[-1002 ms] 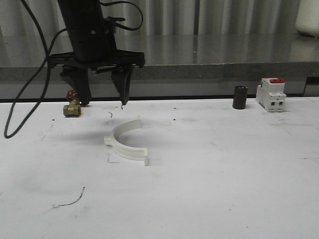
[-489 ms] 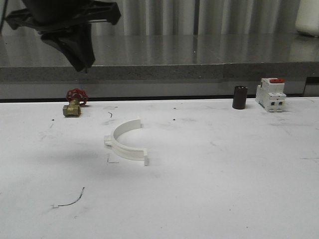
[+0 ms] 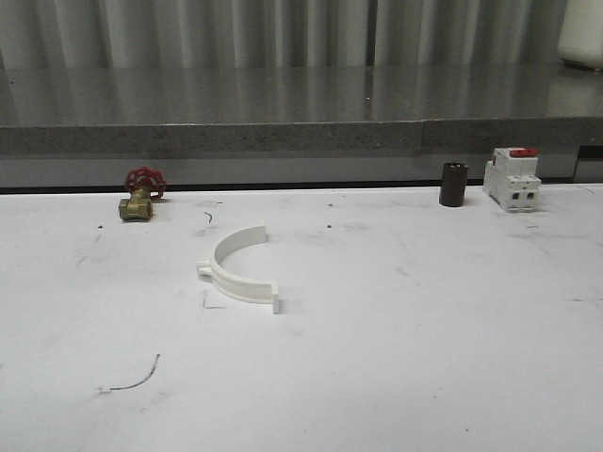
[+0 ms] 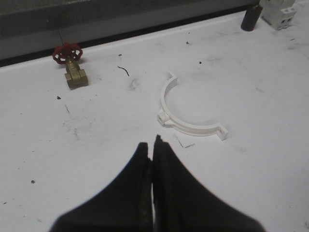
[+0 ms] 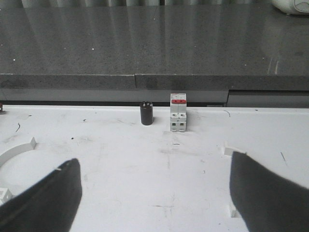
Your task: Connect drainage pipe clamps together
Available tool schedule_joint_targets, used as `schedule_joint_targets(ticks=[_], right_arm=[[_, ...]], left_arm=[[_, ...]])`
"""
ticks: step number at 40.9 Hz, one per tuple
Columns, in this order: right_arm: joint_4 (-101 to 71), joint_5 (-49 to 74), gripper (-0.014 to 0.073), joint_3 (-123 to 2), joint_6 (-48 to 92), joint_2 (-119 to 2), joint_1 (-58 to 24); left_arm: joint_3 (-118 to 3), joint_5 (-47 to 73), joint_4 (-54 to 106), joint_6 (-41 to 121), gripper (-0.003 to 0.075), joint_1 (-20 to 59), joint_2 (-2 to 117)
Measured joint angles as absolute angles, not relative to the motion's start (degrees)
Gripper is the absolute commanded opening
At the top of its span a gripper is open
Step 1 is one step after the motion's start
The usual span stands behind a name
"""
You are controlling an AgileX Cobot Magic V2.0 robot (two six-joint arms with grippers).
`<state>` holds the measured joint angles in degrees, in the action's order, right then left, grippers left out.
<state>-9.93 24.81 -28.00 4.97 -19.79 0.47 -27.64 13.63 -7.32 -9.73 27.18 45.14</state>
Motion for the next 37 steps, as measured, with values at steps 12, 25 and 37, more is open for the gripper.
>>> schedule_joint_targets(ticks=[12,25,37], right_arm=[[-9.9,24.8,0.0642,-28.0,5.0,-19.8,0.5],[-9.9,24.8,0.0642,-28.0,5.0,-19.8,0.5],[-9.9,24.8,0.0642,-28.0,5.0,-19.8,0.5]], left_arm=[[-17.9,12.9,-8.6,-9.7,-0.0020,27.2,22.3],[-17.7,12.7,-10.3,-9.7,-0.0020,27.2,21.3],[-17.7,12.7,-10.3,-9.7,-0.0020,27.2,21.3]])
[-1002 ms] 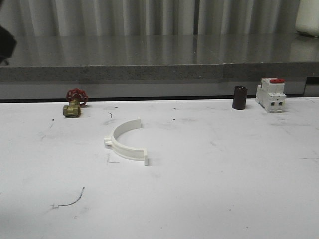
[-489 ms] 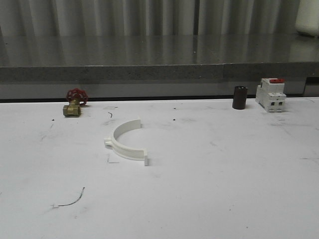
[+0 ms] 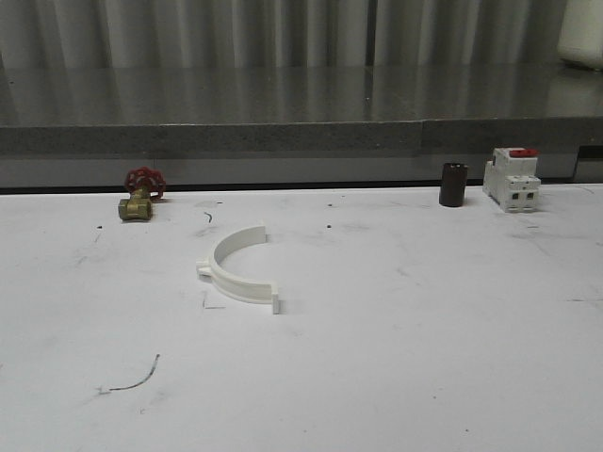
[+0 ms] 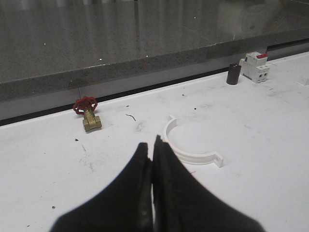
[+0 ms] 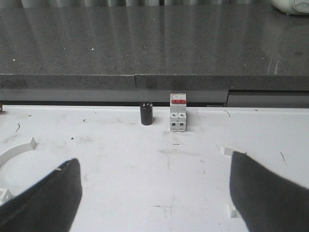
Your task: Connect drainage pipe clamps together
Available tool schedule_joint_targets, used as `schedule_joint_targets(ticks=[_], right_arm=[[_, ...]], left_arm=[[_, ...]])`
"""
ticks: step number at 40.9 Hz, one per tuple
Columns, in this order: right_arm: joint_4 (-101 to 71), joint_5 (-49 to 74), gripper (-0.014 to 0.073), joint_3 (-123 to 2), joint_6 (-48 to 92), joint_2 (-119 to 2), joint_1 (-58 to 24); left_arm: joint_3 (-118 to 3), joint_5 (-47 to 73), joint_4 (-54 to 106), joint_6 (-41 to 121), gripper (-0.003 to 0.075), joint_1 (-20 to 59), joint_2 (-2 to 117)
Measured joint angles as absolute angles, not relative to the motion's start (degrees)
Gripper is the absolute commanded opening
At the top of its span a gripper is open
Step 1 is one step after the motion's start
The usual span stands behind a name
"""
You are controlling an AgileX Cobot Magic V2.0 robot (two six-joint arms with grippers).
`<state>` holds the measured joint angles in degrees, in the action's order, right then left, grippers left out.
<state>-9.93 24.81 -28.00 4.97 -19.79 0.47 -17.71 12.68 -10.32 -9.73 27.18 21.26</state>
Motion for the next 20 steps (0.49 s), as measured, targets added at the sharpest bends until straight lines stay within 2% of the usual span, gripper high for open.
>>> schedule_joint_targets(ticks=[20], right_arm=[[-10.7,25.8,0.0642,-28.3,5.0,-20.2,0.5]], left_arm=[[-17.7,12.7,-10.3,-9.7,-0.0020,27.2,21.3]])
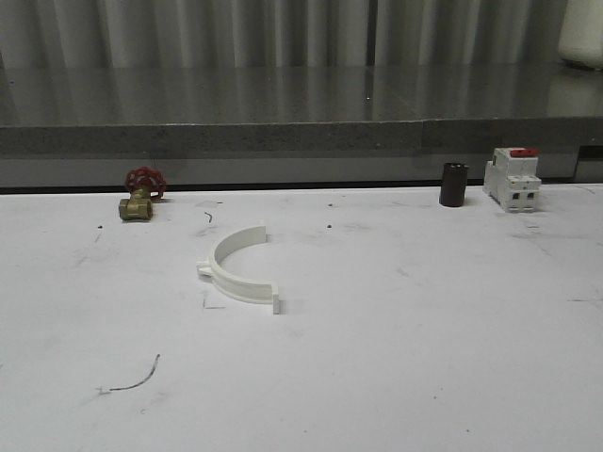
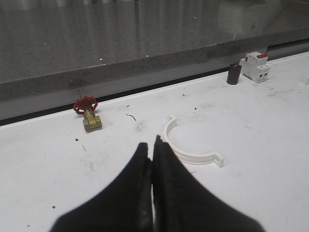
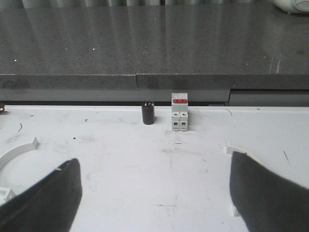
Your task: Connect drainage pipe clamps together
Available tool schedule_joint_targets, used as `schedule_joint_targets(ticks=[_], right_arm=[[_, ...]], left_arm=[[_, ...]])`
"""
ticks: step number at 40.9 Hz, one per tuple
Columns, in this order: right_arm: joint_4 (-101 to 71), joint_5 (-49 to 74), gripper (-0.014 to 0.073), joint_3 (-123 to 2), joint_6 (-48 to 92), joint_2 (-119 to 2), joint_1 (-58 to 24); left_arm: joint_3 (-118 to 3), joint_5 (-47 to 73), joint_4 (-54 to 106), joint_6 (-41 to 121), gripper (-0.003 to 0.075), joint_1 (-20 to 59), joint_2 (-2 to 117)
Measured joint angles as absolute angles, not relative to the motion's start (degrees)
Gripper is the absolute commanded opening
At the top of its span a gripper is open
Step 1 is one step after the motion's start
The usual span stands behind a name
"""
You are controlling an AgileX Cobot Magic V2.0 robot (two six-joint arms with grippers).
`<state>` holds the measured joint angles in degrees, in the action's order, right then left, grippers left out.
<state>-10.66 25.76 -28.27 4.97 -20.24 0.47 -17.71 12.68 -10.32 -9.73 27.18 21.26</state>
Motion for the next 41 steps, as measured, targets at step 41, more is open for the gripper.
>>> schedule_joint_targets(ticks=[41], right_arm=[[-2.6,52.1,0.0642,-77.0,7.3,-100.6,16.7]], left_arm=[[-17.7,12.7,-10.3,-9.7,-0.0020,27.2,21.3]])
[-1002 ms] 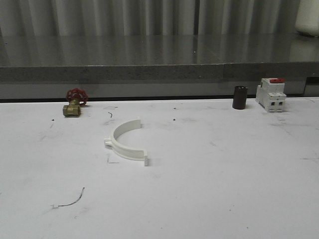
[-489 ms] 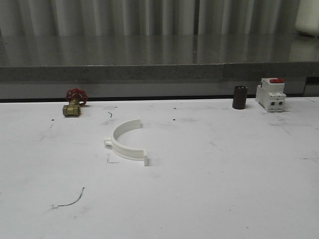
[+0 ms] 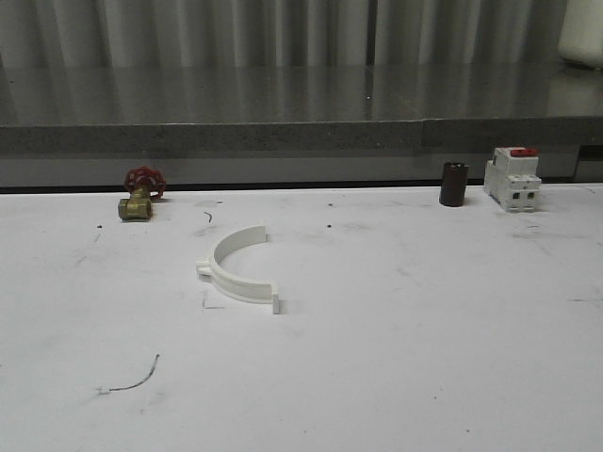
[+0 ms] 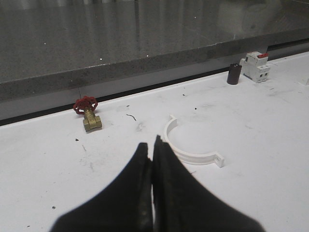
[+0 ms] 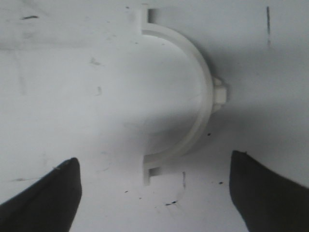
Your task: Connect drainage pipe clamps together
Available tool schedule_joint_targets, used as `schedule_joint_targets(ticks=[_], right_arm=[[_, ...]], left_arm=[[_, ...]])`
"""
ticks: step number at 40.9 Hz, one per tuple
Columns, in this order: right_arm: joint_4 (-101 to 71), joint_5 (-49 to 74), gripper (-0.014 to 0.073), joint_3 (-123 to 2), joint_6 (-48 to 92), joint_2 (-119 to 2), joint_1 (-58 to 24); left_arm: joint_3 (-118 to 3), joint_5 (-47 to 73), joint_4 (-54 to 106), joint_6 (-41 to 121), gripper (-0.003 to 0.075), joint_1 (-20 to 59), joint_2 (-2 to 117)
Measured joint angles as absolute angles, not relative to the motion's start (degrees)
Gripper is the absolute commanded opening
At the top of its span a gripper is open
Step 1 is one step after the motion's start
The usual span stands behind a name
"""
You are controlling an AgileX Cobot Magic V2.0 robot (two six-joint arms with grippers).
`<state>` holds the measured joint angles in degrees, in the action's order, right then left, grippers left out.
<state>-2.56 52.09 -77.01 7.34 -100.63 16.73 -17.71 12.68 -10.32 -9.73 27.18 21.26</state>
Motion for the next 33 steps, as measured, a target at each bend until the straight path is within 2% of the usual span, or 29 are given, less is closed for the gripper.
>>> schedule_joint_targets(ticks=[14,25,28,33], right_arm=[[-2.2,54.8,0.0642,-86.0,12.1,-112.6,21.9],[-2.0,56.1,0.0638,-90.3,12.5,-119.6,22.0],[-2.0,56.5,0.0584,-90.8,12.5,-120.6,22.0],[-1.8,56.9,0.0394,-91.2,12.5,-121.6,22.0]], left_arm=[[-17.7,12.7,-10.3,-9.7,-0.0020,27.2,21.3],[-17.7,12.7,-10.3,-9.7,-0.0020,27.2,21.3],[-17.7,12.7,-10.3,-9.7,-0.0020,27.2,21.3],[-17.7,12.7,-10.3,-9.7,-0.0020,27.2,21.3]])
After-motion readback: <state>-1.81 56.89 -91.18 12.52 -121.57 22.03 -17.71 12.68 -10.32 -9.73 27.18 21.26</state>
